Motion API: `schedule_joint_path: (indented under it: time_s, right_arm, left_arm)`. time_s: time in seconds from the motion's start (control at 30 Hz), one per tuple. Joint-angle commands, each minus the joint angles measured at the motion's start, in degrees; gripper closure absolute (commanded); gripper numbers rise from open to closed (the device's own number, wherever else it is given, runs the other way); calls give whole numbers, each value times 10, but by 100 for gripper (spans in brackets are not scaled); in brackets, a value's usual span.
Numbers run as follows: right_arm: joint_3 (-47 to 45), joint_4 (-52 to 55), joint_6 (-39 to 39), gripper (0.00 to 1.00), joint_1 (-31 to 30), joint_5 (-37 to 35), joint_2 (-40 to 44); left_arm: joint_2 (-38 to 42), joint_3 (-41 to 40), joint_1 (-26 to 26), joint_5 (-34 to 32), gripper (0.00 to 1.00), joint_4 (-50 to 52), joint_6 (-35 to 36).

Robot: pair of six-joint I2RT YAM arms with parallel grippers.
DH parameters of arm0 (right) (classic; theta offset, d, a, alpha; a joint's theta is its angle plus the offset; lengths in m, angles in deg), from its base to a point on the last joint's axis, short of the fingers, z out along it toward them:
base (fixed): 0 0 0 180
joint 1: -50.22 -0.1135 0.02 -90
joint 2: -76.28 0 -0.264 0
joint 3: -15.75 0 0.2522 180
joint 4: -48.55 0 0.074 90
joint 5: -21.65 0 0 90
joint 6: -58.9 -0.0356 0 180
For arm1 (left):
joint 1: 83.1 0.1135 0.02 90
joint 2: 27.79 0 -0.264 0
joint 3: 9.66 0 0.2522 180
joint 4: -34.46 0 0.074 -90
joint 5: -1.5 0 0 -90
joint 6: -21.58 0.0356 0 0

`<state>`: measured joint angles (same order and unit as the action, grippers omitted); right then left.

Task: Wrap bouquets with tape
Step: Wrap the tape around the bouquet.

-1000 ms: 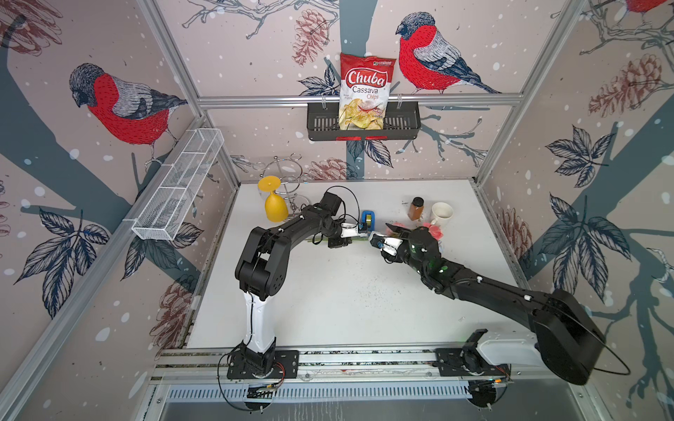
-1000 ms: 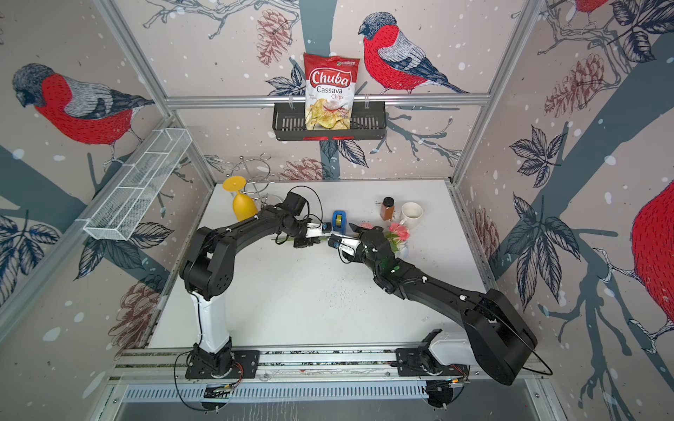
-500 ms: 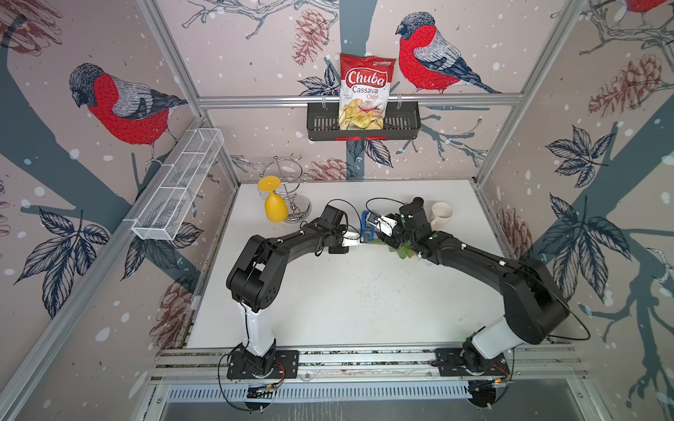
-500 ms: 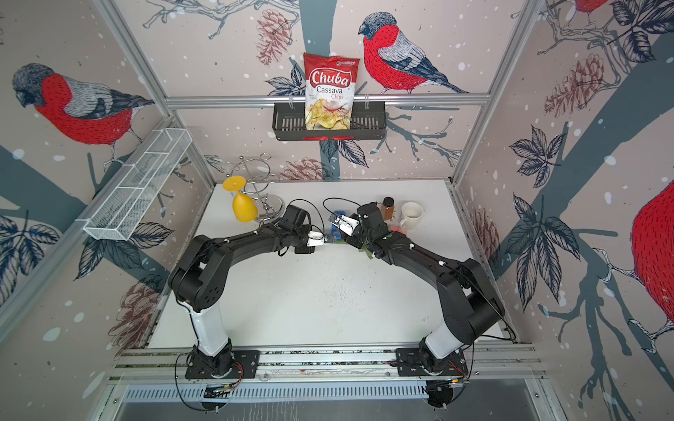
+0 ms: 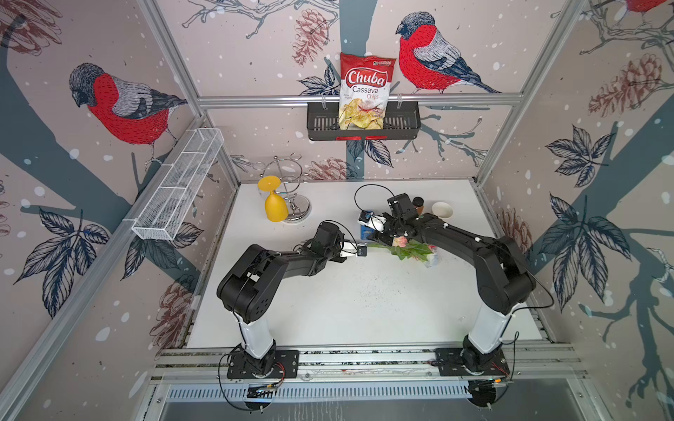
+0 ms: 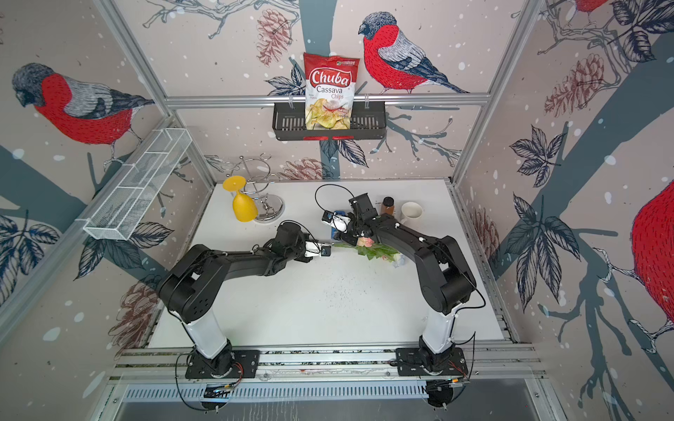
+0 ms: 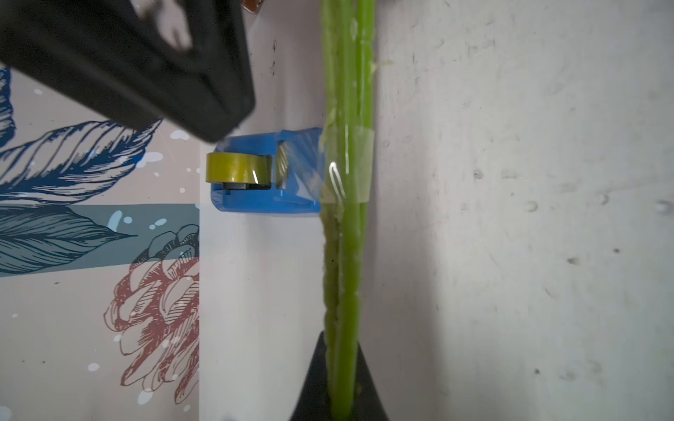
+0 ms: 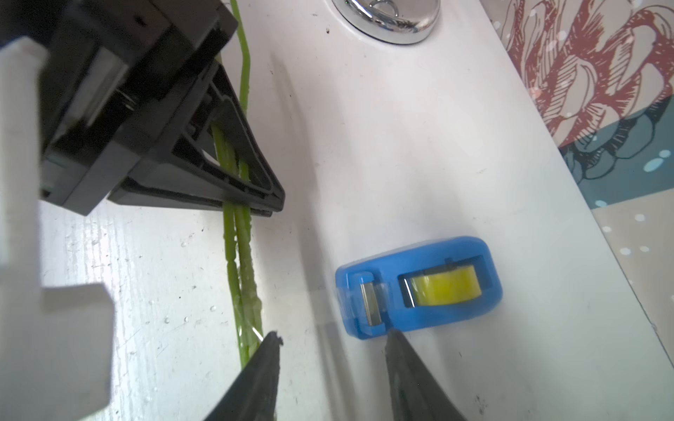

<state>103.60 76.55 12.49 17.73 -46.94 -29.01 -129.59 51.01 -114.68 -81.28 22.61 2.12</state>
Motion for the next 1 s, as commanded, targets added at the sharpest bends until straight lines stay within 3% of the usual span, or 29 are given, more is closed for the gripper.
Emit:
schedule_joint_path:
  time_s: [0.0,0.5,0.97]
  right_arm:
    - [31,57,14,51,1,35,-23]
    - [96,121,9,55,12,77,-66]
    - [129,160,1,52,22,116,-67]
  left_arm:
    - [6,-9,-2,5,100,-93,9]
    - [-15,-42,-2,-20,100,-188,39]
    - [-24,-45,-1,-28,100,-195,54]
